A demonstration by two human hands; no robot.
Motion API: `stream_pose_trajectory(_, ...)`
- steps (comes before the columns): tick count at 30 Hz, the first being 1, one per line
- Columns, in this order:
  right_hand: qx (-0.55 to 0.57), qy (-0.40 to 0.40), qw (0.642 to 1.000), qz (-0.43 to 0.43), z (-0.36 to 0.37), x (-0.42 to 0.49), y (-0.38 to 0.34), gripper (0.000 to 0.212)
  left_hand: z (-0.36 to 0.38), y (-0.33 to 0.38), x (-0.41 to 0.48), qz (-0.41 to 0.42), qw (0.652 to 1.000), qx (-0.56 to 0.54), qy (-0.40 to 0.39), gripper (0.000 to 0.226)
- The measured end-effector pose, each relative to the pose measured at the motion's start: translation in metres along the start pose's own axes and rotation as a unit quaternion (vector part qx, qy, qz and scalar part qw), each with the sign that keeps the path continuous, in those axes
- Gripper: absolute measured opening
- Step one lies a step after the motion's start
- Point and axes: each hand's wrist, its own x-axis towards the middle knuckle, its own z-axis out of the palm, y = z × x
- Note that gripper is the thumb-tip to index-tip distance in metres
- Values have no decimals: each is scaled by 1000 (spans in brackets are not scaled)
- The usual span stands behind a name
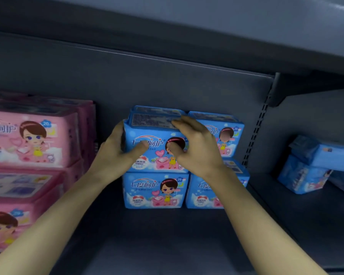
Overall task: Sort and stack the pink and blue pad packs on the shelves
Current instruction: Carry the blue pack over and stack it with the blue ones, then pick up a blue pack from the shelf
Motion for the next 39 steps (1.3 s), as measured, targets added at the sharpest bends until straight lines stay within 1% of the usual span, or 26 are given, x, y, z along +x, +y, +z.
stream_pose_trajectory(4,-19,4,1000,-8,9,1,3,49,0,-5,1,-18,1000,17,-12,85)
stream_pose_trajectory(9,-23,-7,1000,2,10,3,2,49,0,-5,1,-38,999,25,-22,97)
stream_pose_trajectory(10,-20,-11,1000,3,10,4,2,50,0,-5,1,-39,999,29,-23,96)
stream_pose_trajectory(15,-8,-31,999,18,10,4,3,53,4,-5,4,-35,999,31,-13,76)
stream_pose_trajectory(18,-6,-51,998,23,8,5,4,52,5,-4,2,-39,999,32,-10,77)
stream_pose_trajectory(20,-7,-70,997,29,6,6,3,49,7,-1,-1,-44,998,50,7,80)
stream_pose_trajectory(22,-13,-77,996,38,2,6,2,51,10,3,-6,-24,992,116,45,89)
stream_pose_trajectory(23,-14,-71,997,39,-1,4,1,53,11,6,-9,-6,984,164,68,95)
stream_pose_trajectory(24,-16,-63,997,43,-5,2,-1,56,12,10,-13,24,974,207,93,95)
stream_pose_trajectory(27,-39,-51,996,63,-22,-10,-1,60,16,25,-24,164,933,292,135,79)
stream_pose_trajectory(29,-64,-58,993,77,-36,-20,0,61,23,34,-27,240,906,329,113,70)
stream_pose_trajectory(31,-97,-94,985,109,-50,-31,5,62,38,43,-28,282,892,343,79,62)
stream_pose_trajectory(35,-150,-121,965,177,-82,-64,21,63,86,57,-37,300,890,344,-20,60)
stream_pose_trajectory(39,-207,-124,937,253,-120,-108,39,61,145,66,-55,309,886,318,-132,61)
